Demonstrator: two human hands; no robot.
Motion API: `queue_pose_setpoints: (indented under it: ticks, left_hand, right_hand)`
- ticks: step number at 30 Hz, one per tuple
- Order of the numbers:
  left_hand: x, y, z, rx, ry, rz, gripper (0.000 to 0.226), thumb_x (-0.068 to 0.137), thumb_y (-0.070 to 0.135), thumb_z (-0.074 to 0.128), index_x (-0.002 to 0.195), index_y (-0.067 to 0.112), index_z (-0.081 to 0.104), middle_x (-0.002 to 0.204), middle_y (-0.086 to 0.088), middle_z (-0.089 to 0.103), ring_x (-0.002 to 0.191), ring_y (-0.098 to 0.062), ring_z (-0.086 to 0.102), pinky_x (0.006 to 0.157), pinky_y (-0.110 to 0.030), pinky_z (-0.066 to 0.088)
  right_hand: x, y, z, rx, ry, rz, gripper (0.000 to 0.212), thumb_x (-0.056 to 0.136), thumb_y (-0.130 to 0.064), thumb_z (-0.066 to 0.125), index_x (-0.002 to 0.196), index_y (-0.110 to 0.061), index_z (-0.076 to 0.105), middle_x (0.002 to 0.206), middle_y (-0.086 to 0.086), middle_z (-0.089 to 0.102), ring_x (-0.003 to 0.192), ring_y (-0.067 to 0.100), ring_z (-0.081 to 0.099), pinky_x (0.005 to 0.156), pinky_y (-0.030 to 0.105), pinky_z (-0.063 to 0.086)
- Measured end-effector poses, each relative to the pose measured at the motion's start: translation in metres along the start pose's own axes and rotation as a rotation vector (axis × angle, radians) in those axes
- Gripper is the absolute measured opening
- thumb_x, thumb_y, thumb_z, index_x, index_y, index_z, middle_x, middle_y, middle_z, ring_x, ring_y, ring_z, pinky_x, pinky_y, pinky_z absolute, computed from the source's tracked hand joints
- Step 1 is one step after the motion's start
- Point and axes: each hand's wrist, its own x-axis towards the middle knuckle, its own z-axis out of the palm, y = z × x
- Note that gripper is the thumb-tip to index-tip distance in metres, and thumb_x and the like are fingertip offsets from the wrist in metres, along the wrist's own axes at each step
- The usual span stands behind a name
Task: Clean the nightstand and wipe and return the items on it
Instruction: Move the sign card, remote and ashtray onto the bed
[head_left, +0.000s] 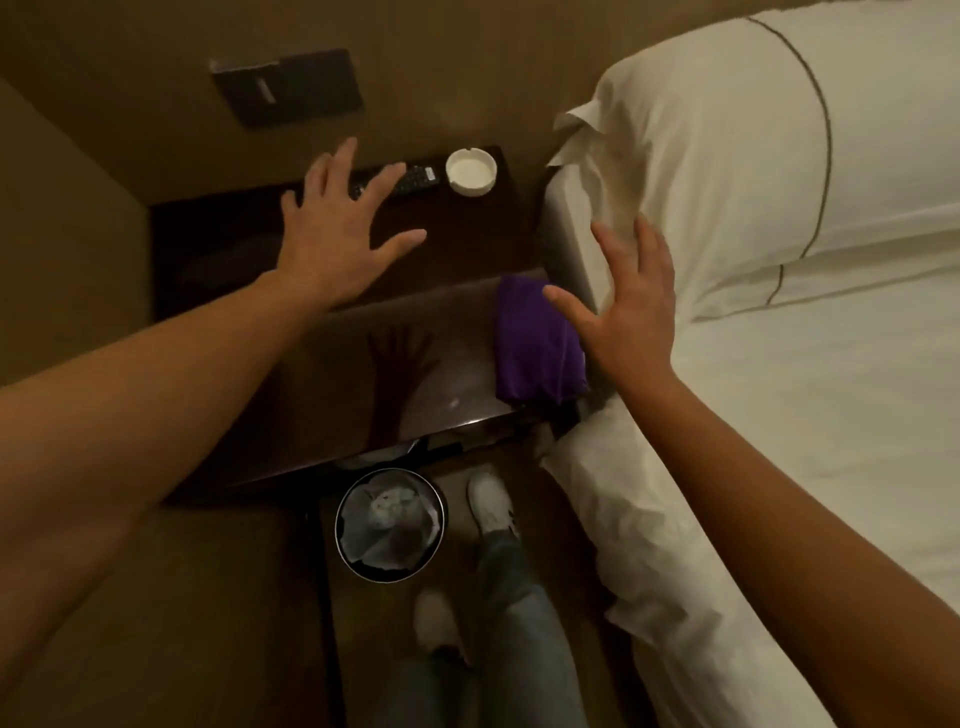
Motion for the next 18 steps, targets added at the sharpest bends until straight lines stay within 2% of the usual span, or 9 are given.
queue_pose_setpoints:
  ticks: [3, 8, 11, 18]
  left_hand:
    - [0.018, -0.025, 0.007, 0.01, -0.034, -0.029, 0.072, 0.091, 0.073, 0.045, 0.154, 0.043, 0.027, 0.169, -0.009, 0.007, 0.153, -0.039, 0.011, 0.113, -0.072, 0.026]
    - [0.06, -0.048, 0.03, -0.041, -0.082, -0.111, 0.069, 0.091, 0.069, 0.05, 0.152, 0.039, 0.036, 0.167, -0.011, 0.013, 0.153, -0.038, 0.012, 0.113, -0.072, 0.026]
    - [0.084, -0.056, 0.047, -0.054, -0.114, -0.158, 0.07, 0.091, 0.07, 0.05, 0.153, 0.039, 0.035, 0.167, -0.01, 0.013, 0.153, -0.037, 0.011, 0.113, -0.071, 0.026]
    - [0.133, -0.075, 0.086, -0.066, -0.157, -0.214, 0.071, 0.091, 0.07, 0.051, 0.153, 0.04, 0.035, 0.167, -0.009, 0.014, 0.153, -0.038, 0.01, 0.113, -0.073, 0.023]
  right_hand:
    - [0.044, -0.008, 0.029, 0.035, -0.083, -0.031, 0.079, 0.088, -0.076, 0.057, 0.156, -0.041, 0.035, 0.17, 0.008, 0.022, 0.157, 0.032, 0.017, 0.124, 0.049, 0.025]
    - [0.116, -0.01, 0.067, 0.015, -0.194, -0.08, 0.077, 0.091, -0.063, 0.065, 0.157, -0.032, 0.039, 0.168, 0.018, 0.023, 0.156, 0.04, 0.017, 0.125, 0.053, 0.024]
    - [0.153, -0.013, 0.089, 0.012, -0.281, -0.092, 0.079, 0.09, -0.062, 0.067, 0.157, -0.034, 0.036, 0.169, 0.017, 0.019, 0.157, 0.039, 0.013, 0.126, 0.053, 0.022]
    - [0.227, -0.017, 0.153, -0.042, -0.4, -0.154, 0.082, 0.087, -0.062, 0.07, 0.157, -0.031, 0.04, 0.169, 0.019, 0.02, 0.156, 0.043, 0.016, 0.124, 0.054, 0.023]
